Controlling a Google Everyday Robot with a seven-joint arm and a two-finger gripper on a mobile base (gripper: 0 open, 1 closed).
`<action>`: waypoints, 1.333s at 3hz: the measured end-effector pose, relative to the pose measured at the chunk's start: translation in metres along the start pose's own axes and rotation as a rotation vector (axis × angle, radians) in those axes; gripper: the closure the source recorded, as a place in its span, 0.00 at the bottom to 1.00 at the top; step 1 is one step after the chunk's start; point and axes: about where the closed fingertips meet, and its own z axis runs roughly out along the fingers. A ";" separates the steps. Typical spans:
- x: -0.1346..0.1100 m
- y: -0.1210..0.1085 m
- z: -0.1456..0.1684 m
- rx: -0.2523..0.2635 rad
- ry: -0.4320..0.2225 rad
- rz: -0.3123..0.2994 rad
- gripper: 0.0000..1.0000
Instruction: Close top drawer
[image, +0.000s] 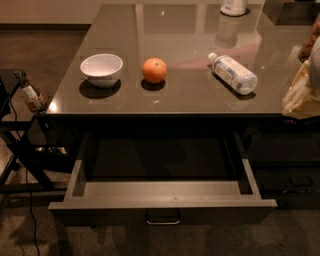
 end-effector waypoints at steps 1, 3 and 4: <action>0.032 0.034 0.013 -0.031 0.052 0.057 1.00; 0.085 0.087 0.077 -0.147 0.117 0.140 1.00; 0.086 0.088 0.078 -0.152 0.120 0.139 1.00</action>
Offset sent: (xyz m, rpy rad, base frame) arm -0.1001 -0.0610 -0.1171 -0.0407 0.2064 -0.1768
